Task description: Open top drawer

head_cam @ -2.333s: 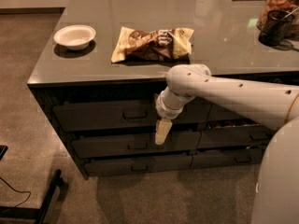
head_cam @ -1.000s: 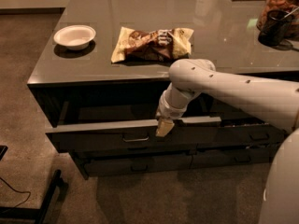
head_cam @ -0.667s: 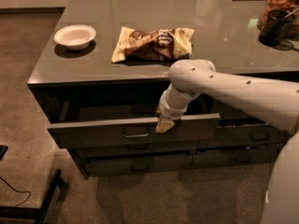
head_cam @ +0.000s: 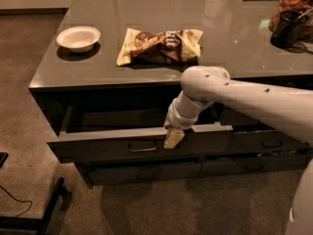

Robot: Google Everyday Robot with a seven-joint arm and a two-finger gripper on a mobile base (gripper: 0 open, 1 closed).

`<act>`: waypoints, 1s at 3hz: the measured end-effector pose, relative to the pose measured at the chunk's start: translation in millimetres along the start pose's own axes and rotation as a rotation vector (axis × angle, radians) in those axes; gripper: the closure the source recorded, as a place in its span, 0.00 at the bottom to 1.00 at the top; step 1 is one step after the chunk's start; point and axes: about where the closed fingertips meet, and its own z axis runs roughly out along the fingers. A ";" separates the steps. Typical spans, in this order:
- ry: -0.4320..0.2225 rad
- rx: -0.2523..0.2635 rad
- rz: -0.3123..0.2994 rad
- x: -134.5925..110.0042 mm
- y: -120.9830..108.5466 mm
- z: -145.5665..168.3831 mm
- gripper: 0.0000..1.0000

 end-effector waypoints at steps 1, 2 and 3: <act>-0.026 0.008 0.012 1.9 20.6 -1.9 0.01; -0.041 0.017 0.020 2.1 39.7 -6.0 0.00; -0.045 0.015 0.028 1.5 55.1 -9.4 0.00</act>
Offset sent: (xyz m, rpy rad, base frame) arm -0.0614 -0.0109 0.0042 0.0653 -0.0180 -0.0350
